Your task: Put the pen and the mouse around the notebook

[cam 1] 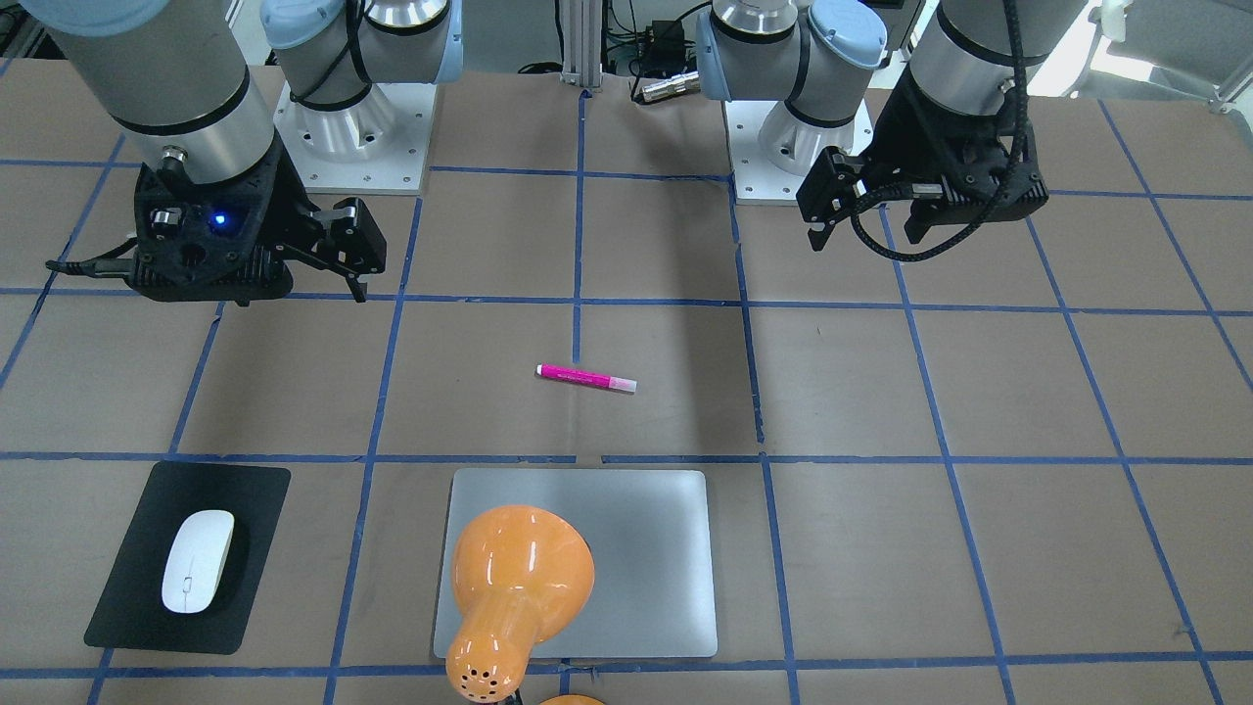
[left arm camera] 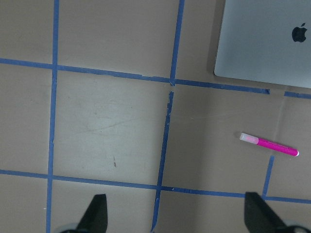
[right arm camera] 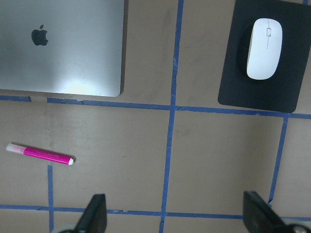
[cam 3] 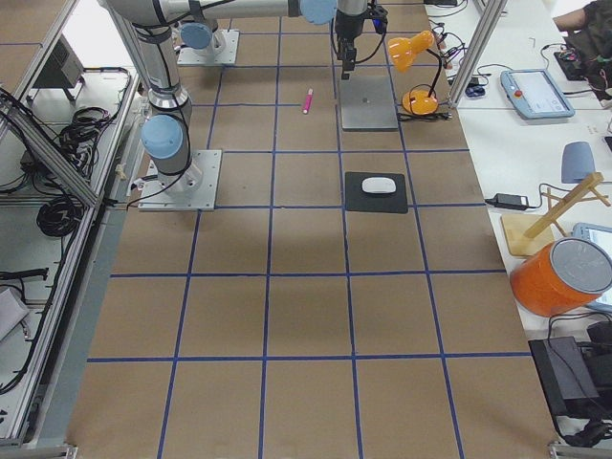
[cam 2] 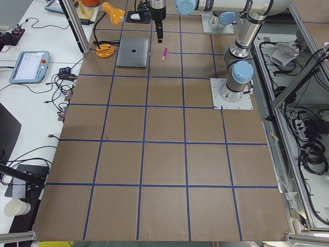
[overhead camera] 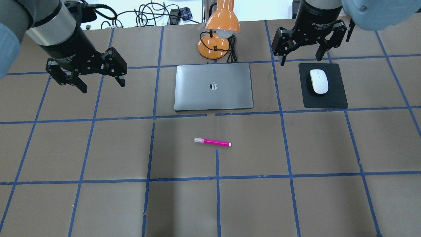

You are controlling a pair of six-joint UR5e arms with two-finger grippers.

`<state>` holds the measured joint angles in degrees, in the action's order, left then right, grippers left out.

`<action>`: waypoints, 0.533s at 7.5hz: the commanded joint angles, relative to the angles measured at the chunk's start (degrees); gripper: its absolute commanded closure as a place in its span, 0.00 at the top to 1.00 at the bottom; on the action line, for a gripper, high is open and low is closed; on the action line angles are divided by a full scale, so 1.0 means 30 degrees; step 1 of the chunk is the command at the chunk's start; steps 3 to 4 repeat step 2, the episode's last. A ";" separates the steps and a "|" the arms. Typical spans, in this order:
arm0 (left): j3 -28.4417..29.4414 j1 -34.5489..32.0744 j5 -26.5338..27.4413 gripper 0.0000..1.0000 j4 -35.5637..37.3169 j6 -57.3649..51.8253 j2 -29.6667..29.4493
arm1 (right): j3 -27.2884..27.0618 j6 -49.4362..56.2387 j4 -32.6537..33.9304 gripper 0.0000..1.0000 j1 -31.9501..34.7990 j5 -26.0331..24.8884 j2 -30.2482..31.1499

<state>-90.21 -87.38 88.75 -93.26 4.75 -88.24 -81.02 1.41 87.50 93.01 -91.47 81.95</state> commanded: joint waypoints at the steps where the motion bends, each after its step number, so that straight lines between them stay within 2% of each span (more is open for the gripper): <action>1: -0.0017 0.0006 0.0007 1.00 0.0003 0.0000 0.0000 | 0.0026 0.0000 -0.0015 1.00 -0.0005 -0.0006 0.0018; 4: -0.0017 0.0035 0.0007 1.00 0.0003 0.0000 0.0000 | -0.0003 0.0000 -0.0045 1.00 -0.0006 -0.0006 -0.0011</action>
